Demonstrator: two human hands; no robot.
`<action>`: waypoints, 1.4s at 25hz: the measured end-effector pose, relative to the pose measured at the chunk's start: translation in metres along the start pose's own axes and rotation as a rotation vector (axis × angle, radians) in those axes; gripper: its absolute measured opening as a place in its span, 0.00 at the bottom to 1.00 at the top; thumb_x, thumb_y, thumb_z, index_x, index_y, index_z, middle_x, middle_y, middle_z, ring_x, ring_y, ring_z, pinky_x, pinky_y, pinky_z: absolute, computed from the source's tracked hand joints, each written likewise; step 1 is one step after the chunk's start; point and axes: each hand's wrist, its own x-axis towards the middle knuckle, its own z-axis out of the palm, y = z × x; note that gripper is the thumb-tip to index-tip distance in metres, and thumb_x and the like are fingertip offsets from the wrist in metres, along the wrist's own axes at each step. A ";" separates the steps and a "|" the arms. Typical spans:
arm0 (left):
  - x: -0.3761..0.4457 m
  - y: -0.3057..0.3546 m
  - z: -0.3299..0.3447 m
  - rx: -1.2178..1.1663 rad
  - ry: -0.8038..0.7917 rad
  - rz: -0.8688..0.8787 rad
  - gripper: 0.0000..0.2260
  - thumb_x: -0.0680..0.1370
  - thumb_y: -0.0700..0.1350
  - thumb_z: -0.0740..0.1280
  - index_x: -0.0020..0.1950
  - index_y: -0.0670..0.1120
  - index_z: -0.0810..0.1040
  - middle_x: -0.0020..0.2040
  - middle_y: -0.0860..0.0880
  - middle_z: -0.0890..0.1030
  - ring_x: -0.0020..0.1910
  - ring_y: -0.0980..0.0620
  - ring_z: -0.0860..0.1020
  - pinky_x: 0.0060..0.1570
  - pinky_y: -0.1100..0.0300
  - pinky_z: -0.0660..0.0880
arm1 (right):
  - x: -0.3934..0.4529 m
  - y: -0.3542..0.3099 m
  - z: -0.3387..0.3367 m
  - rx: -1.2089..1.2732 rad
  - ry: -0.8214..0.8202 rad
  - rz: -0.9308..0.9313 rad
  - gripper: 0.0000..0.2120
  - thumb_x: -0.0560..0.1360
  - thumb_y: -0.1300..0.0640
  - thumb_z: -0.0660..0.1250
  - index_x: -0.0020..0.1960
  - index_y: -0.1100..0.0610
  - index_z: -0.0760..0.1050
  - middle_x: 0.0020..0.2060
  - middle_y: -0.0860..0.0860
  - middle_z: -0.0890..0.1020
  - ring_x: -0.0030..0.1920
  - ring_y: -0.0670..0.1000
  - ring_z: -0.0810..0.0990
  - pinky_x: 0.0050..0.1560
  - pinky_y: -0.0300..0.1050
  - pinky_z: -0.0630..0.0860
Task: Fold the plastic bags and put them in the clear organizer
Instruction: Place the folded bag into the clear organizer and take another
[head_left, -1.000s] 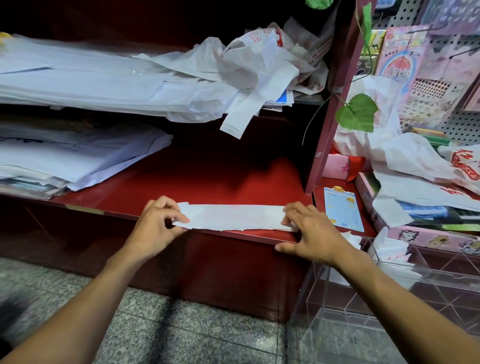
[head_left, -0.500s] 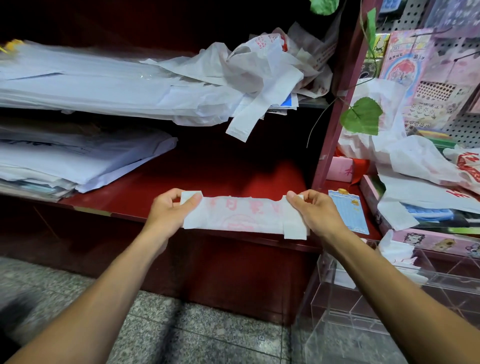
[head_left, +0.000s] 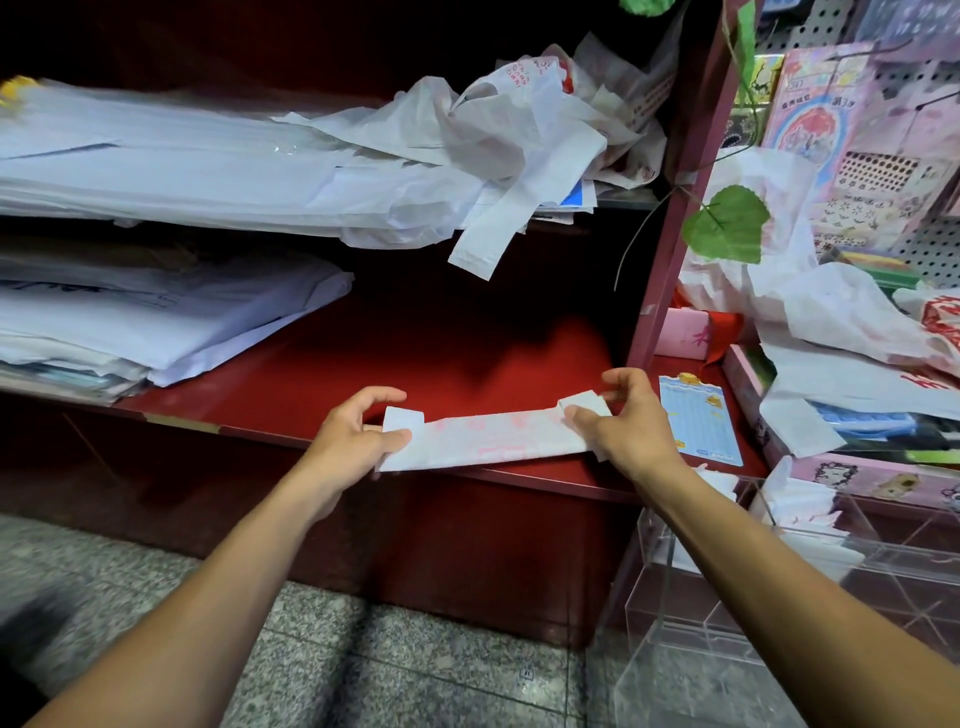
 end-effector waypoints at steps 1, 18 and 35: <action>0.000 -0.001 0.001 0.004 0.037 -0.003 0.16 0.75 0.34 0.69 0.54 0.55 0.78 0.43 0.38 0.84 0.33 0.48 0.76 0.29 0.59 0.70 | 0.000 0.000 0.000 -0.075 0.051 -0.048 0.22 0.74 0.53 0.73 0.63 0.54 0.69 0.55 0.50 0.76 0.53 0.52 0.76 0.52 0.47 0.75; -0.034 0.022 0.038 0.171 -0.315 -0.036 0.26 0.79 0.47 0.66 0.75 0.54 0.63 0.36 0.45 0.85 0.27 0.50 0.78 0.25 0.60 0.67 | -0.049 0.005 0.022 -0.865 -0.423 -0.757 0.23 0.74 0.48 0.67 0.67 0.49 0.68 0.64 0.46 0.72 0.64 0.51 0.71 0.58 0.47 0.65; -0.020 -0.017 0.051 0.702 -0.047 0.813 0.11 0.72 0.41 0.76 0.53 0.51 0.86 0.53 0.66 0.78 0.50 0.51 0.76 0.54 0.62 0.72 | -0.055 0.026 0.016 -0.742 -0.262 -0.857 0.12 0.78 0.49 0.59 0.54 0.50 0.80 0.52 0.46 0.78 0.49 0.51 0.73 0.46 0.45 0.67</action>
